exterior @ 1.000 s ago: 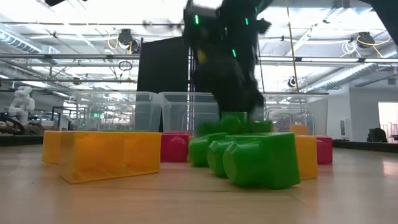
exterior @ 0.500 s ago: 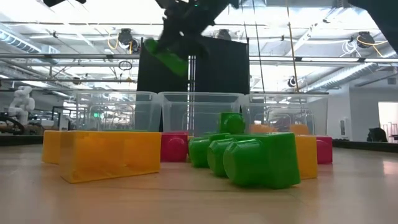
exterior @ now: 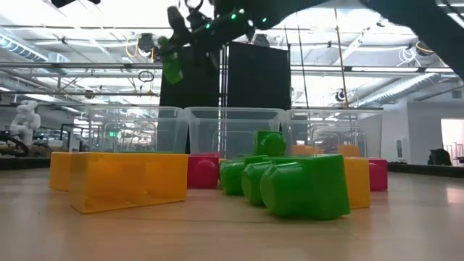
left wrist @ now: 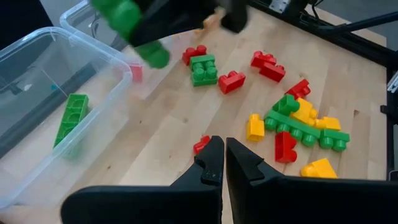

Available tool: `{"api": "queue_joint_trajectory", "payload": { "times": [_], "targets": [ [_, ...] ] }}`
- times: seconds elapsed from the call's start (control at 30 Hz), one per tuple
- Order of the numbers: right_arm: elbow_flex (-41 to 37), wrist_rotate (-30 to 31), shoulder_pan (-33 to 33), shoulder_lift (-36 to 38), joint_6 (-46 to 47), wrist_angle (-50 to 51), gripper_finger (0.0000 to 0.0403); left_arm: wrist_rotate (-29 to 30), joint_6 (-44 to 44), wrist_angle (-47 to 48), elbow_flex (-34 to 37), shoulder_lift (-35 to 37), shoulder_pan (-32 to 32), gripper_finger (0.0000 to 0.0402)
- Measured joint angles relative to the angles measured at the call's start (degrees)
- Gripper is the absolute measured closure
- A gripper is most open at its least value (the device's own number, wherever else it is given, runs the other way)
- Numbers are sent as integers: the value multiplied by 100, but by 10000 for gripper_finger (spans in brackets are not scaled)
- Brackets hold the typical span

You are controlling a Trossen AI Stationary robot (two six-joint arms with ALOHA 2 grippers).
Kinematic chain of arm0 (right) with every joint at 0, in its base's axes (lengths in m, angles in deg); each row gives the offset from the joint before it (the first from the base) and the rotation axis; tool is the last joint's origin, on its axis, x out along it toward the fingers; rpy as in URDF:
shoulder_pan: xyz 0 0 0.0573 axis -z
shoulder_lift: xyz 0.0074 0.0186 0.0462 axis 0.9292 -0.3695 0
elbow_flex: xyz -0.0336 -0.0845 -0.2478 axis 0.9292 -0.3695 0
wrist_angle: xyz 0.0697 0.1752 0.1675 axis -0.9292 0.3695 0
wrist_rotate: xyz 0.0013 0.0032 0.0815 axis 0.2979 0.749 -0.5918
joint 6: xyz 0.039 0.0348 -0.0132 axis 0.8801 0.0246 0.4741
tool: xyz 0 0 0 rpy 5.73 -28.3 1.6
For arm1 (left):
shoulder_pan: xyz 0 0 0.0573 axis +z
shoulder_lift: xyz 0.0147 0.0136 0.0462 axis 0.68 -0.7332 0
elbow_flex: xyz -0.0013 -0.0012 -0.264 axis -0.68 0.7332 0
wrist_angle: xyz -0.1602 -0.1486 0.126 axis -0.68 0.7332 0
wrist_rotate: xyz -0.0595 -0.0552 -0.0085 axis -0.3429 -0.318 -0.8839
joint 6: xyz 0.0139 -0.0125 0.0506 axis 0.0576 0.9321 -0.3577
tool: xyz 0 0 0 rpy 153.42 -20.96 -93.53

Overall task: Sort blocks
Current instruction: Put the green game piece with 4 studs into the left transparent bin

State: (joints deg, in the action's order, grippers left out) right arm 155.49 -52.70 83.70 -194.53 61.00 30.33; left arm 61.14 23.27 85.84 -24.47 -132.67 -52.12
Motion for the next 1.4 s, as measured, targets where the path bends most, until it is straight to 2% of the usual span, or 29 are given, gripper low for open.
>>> {"api": "queue_joint_trajectory", "payload": {
  "times": [0.23, 0.27, 0.33, 0.67, 0.93, 1.0, 1.13, 1.2, 1.3, 1.4],
  "targets": [
    [2068, -287, 209, -1325, -318, 143, 255, 16, 2, -3, 0, 0, 0, 402],
    [2168, -281, 230, -1462, -359, 91, 255, 18, 2, -2, 0, 0, 0, 402],
    [1944, -267, 284, -1483, -318, -350, 255, 21, 2, -2, 0, 0, 0, 402],
    [1926, 136, 591, -1669, -550, -215, 255, 68, 7, -3, 0, 0, 0, 402],
    [1920, 144, 644, -1799, -654, 139, 255, 70, 7, -3, 0, -7, 0, 402],
    [1920, 164, 622, -1825, -659, 50, 237, 73, 7, -3, 0, -6, 0, 402],
    [1922, 169, 629, -1825, -597, 108, 154, 73, 7, -3, 0, -7, 0, 402],
    [1922, 182, 637, -1828, -595, 186, 130, 73, 7, -4, 0, -7, 0, 402],
    [1922, 173, 641, -1830, -595, 178, 124, 73, 7, -5, 0, -7, -2, 402],
    [1995, -49, 641, -1806, -603, 278, 137, 73, 7, -5, 0, -7, -1, 402]
  ]
}}
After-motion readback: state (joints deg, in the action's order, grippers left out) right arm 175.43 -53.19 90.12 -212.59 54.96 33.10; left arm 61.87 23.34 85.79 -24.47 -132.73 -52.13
